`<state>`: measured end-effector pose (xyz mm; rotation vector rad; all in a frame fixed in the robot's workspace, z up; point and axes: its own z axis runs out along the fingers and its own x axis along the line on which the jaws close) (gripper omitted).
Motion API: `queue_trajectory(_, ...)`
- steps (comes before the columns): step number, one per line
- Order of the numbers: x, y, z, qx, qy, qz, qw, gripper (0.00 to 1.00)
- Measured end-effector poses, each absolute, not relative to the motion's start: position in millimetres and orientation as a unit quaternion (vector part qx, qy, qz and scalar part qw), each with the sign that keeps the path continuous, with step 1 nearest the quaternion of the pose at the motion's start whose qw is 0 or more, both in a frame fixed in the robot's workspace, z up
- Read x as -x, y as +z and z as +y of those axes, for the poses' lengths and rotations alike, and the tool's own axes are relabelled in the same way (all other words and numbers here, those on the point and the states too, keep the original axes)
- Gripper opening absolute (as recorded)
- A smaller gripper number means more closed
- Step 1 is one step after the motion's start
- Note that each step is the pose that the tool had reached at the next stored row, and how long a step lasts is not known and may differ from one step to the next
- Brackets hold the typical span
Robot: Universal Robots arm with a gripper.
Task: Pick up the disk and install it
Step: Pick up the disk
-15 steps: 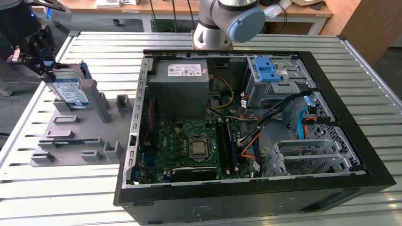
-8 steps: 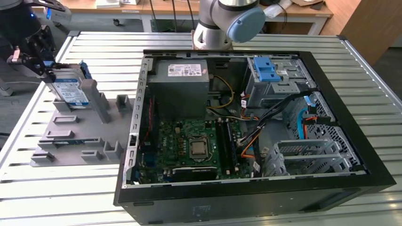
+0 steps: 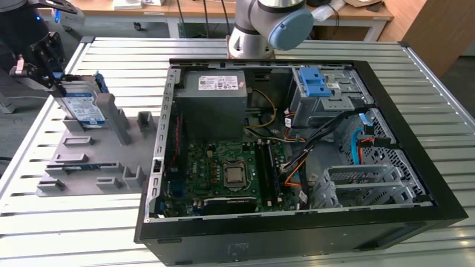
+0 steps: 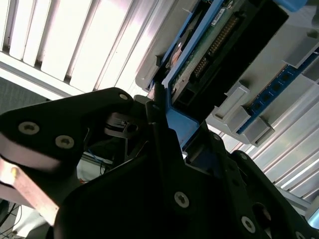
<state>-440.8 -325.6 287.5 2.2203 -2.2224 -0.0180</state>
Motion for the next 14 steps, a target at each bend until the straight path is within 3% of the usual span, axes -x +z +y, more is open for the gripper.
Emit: queue_trajectory(14, 440.8, 288.0, -325.6, -0.707, -0.006, -0.707, 0.000, 0.37)
